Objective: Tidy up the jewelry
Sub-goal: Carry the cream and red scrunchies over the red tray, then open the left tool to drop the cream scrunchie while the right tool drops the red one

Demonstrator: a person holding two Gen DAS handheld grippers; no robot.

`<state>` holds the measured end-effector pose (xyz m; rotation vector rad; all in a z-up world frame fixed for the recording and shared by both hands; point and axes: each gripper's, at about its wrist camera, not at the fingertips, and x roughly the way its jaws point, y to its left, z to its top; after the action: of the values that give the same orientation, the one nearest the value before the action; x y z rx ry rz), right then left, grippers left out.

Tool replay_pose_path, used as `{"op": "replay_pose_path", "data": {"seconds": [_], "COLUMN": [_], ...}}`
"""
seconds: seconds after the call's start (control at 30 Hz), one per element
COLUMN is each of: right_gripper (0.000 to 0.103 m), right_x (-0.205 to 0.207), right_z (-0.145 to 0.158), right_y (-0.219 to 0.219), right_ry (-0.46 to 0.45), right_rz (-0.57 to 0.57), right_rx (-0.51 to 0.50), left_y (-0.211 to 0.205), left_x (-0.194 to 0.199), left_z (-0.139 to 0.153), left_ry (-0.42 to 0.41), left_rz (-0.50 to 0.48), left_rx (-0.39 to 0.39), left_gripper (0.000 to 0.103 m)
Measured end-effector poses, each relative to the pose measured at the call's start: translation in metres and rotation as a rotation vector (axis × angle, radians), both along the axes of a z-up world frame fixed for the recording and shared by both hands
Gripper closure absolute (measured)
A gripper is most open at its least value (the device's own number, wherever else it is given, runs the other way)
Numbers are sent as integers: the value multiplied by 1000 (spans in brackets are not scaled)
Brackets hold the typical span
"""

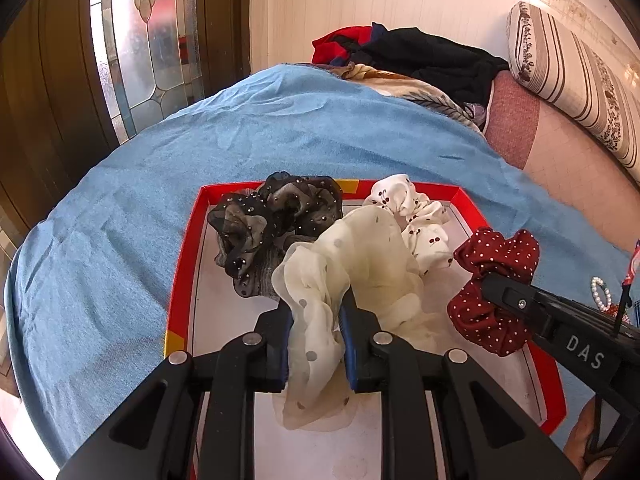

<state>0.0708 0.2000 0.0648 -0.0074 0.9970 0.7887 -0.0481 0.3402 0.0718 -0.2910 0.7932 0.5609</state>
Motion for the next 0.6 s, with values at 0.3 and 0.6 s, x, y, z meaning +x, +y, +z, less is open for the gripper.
{"op": "replay_pose_path", "data": {"seconds": [0.3, 0.6], "right_gripper": [82, 71], "right_x": [8, 4], "right_z": [-13, -5], "right_y": [0, -5], "right_ry": [43, 34], "right_rz": [-19, -22], "right_rx": [-19, -9], "left_y": [1, -3], "left_x": [-1, -1], "left_z": [-1, 4], "left_ry": [-2, -20], "left_rz": [7, 13], "left_rx": [-3, 4], "left_gripper": [83, 71]}}
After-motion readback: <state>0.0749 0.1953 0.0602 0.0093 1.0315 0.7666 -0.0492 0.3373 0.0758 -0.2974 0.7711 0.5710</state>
